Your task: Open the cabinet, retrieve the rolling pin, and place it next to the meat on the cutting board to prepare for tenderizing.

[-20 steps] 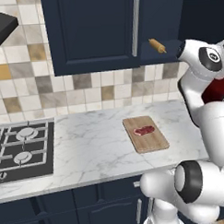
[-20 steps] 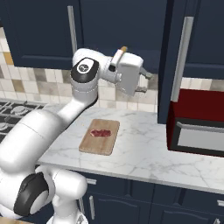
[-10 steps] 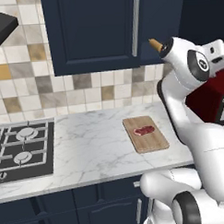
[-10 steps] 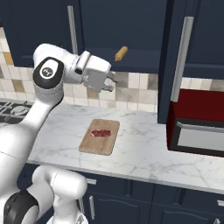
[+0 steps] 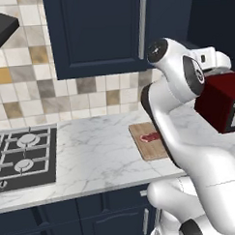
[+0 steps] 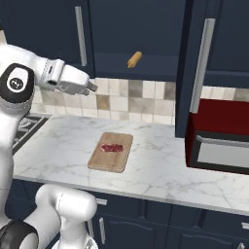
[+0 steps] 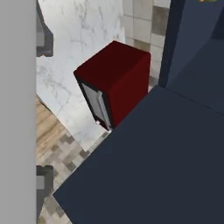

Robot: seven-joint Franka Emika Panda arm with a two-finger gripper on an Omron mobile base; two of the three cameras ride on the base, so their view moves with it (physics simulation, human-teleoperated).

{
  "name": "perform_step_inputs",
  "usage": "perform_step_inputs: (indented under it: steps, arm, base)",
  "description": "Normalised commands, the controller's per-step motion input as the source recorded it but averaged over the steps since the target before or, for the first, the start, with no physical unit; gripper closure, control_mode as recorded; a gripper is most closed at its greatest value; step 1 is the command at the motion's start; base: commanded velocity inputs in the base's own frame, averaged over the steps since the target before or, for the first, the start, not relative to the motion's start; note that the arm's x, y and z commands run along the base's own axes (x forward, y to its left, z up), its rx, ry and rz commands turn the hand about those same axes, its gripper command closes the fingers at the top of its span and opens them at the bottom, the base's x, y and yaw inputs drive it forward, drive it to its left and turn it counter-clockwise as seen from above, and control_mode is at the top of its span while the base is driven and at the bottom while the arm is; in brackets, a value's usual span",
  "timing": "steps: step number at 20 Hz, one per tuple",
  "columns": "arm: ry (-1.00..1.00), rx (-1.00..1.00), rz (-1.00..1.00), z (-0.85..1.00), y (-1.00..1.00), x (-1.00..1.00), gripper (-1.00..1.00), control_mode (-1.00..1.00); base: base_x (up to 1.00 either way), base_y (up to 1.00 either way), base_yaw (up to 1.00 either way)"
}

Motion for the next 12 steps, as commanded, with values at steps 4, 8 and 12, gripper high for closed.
perform_step_inputs:
  steps: [4,8,12]
  arm:
    - [-0.3,0.11,0.3,0.0,0.65,0.0,-1.0,-1.0]
    - [-0.32,0.08,0.37,0.0,0.57,0.05,-1.0,-1.0]
    - [-0.28,0.07,0.38,0.0,0.48,0.17,-1.0,-1.0]
  base:
    - [0.0,0.0,0.0]
    - [0.0,0.0,0.0]
    - [0.0,0.0,0.0]
